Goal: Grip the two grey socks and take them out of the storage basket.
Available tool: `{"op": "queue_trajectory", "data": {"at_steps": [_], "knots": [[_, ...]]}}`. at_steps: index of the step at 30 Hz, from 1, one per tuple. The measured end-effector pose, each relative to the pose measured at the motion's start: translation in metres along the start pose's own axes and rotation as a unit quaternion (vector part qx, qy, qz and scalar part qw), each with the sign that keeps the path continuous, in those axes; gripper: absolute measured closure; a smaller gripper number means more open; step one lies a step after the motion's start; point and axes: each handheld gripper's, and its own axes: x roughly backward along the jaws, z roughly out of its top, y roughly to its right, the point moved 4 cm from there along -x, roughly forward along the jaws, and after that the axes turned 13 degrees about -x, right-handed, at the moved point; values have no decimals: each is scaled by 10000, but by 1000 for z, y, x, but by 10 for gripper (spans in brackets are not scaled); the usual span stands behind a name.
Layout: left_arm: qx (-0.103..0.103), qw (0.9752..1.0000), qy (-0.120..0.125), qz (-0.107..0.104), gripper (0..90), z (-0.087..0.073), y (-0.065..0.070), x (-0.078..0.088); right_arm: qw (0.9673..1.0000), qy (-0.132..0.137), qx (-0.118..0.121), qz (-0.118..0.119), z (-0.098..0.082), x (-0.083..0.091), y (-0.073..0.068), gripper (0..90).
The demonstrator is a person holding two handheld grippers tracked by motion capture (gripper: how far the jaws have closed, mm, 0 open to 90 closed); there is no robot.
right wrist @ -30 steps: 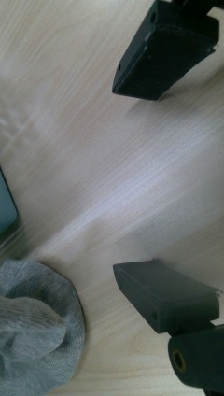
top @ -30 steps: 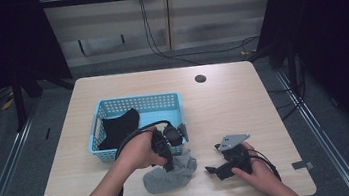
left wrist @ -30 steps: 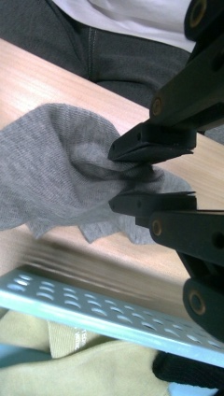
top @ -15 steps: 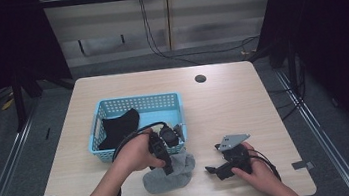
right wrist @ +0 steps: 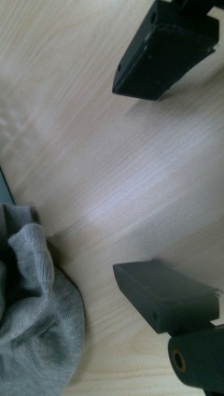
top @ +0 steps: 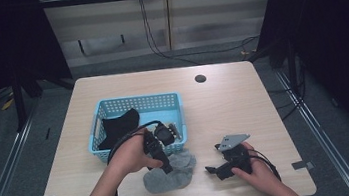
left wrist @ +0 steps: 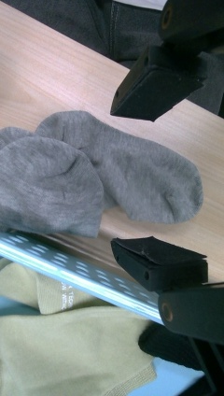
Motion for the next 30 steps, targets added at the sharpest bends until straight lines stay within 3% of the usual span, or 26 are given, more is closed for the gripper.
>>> {"op": "queue_trajectory", "data": {"at_steps": [13, 17, 30], "knots": [[151, 9998, 125, 51, 289, -16, 0, 6, 10000, 9, 12, -5, 0, 0, 0, 115], [346, 9990, 279, 83, 286, -25, -1, 6, 10000, 7, 23, -8, 0, 0, 1, 116], [544, 9969, 553, 128, 277, -51, -4, 5, 10000, 9, 37, 1, 0, 0, 1, 118]]}}
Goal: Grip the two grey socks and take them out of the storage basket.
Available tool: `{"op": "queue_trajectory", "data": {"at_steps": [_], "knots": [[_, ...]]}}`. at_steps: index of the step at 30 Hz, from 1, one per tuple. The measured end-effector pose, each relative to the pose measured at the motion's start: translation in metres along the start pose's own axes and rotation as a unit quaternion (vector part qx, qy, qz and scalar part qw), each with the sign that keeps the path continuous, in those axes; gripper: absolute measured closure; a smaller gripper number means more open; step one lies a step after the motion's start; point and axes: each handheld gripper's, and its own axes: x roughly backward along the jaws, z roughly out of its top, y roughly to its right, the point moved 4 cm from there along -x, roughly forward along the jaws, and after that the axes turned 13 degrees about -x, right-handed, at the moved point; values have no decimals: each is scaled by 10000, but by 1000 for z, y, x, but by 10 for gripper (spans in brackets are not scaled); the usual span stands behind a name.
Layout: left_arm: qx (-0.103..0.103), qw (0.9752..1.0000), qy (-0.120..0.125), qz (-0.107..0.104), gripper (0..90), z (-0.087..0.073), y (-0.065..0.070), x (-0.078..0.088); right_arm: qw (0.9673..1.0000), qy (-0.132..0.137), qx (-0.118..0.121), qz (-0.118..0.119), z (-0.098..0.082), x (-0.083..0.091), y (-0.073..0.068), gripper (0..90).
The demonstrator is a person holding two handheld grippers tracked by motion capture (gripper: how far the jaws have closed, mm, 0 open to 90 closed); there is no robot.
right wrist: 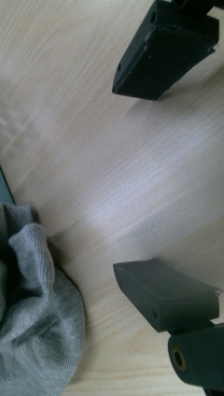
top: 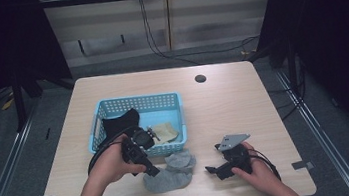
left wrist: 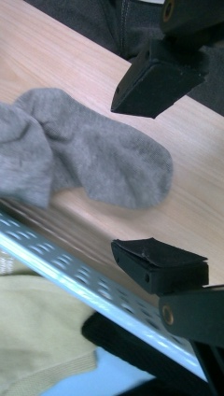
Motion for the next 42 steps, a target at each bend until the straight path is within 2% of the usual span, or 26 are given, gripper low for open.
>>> {"op": "queue_trajectory", "data": {"at_steps": [10, 14, 19, 22, 23, 24, 26, 27, 29, 30, 31, 33, 35, 36, 37, 38, 39, 41, 42], "knots": [[74, 9996, 262, 16, 278, -24, -6, -6, 10000, -2, -3, 0, 0, 0, 0, 117], [49, 9997, 252, 25, 277, -33, -9, -9, 10000, -2, -2, -1, 0, 0, 0, 117], [208, 9990, 379, 55, 273, -50, -17, -15, 10000, 1, -7, -3, 0, 0, 0, 117], [219, 9986, 478, 84, 279, -55, -18, -17, 10000, 2, -7, -3, 0, 0, 0, 117], [172, 9981, 554, 189, 278, -59, -21, -19, 10000, 1, -8, -3, 0, 0, 0, 117], [172, 9981, 554, 189, 292, -59, -21, -19, 10000, 1, -8, -3, 0, 0, 0, 117], [24, 9976, 642, 276, 307, -61, -21, -19, 10000, 2, -8, -4, 0, 0, 0, 117], [-71, 9965, 783, 297, 299, -63, -20, -20, 10000, -1, 1, -3, 0, 0, 0, 117], [-251, 9951, 868, 411, 289, -65, -19, -22, 10000, -1, 0, -2, 0, 0, 0, 117], [-251, 9951, 868, 411, 281, -65, -19, -22, 10000, -1, 0, -2, 0, 0, 0, 117], [-433, 9940, 872, 498, 269, -67, -18, -24, 10000, 1, -6, -6, 0, 0, 0, 117], [-649, 9922, 887, 591, 247, -70, -16, -26, 10000, 3, -6, -6, 0, 0, 0, 117], [-719, 9916, 895, 594, 246, -73, -14, -29, 10000, 2, -7, -6, 0, 0, 0, 117], [-539, 9940, 833, 468, 245, -75, -13, -33, 10000, 2, -6, -6, 0, 0, 0, 117], [-463, 9961, 649, 380, 221, -78, -13, -40, 10000, 2, -6, -5, 0, 0, 0, 117], [-629, 9949, 588, 528, 166, -82, -14, -48, 10000, 2, -5, -6, 0, 0, 0, 117], [-685, 9940, 617, 583, 144, -83, -14, -48, 10000, 2, -5, -6, 0, 0, 0, 116], [-666, 9943, 628, 551, 151, -83, -14, -47, 10000, 0, -16, -8, 0, 0, 0, 116], [-588, 9948, 642, 530, 156, -83, -14, -47, 10000, -2, -15, -9, 0, 0, 0, 116]]}}
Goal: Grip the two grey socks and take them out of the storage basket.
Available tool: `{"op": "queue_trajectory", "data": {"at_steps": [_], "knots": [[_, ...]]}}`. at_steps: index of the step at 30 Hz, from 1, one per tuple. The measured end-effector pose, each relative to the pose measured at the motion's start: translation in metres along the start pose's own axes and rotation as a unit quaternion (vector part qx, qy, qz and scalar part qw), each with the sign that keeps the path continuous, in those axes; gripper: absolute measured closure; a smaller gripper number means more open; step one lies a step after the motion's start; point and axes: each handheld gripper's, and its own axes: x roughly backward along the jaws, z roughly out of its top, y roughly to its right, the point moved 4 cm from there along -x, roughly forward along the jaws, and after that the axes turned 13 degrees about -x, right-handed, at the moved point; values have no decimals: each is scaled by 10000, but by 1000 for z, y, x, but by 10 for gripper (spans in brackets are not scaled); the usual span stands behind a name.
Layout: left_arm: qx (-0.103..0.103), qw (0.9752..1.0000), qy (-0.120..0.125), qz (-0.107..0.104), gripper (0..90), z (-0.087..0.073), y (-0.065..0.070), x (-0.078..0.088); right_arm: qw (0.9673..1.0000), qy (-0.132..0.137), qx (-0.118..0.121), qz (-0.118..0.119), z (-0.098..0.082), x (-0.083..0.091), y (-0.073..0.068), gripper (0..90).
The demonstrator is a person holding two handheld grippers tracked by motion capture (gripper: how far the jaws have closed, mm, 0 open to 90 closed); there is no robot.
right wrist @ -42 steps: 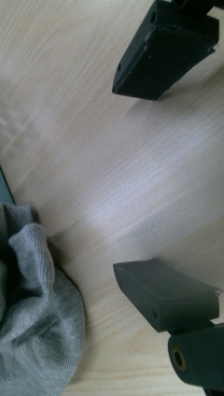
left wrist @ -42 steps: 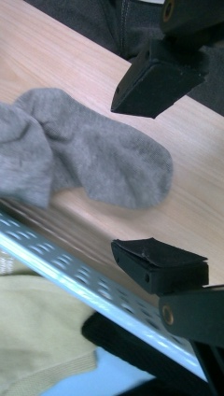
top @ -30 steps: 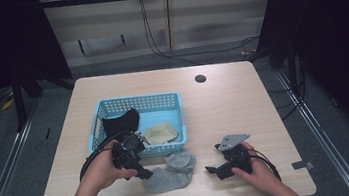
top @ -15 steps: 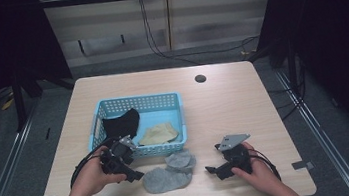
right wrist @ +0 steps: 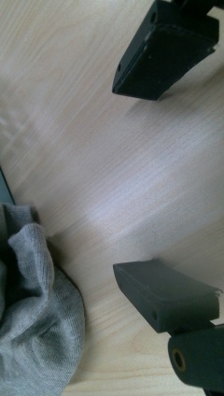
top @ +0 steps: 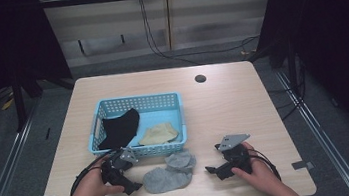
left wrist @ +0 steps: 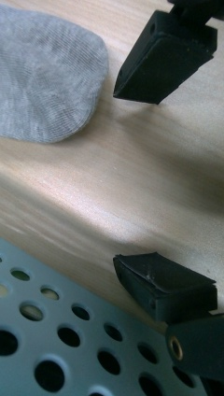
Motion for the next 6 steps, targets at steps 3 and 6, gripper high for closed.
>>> {"op": "queue_trajectory", "data": {"at_steps": [3, 6], "knots": [[26, 10000, 64, -2, 155, 0, 0, 0, 10000, 0, 0, 1, 0, 0, 0, 116], [-29, 10000, 7, 2, 155, 0, -1, 0, 10000, 2, 1, 0, 0, 0, 0, 116]]}}
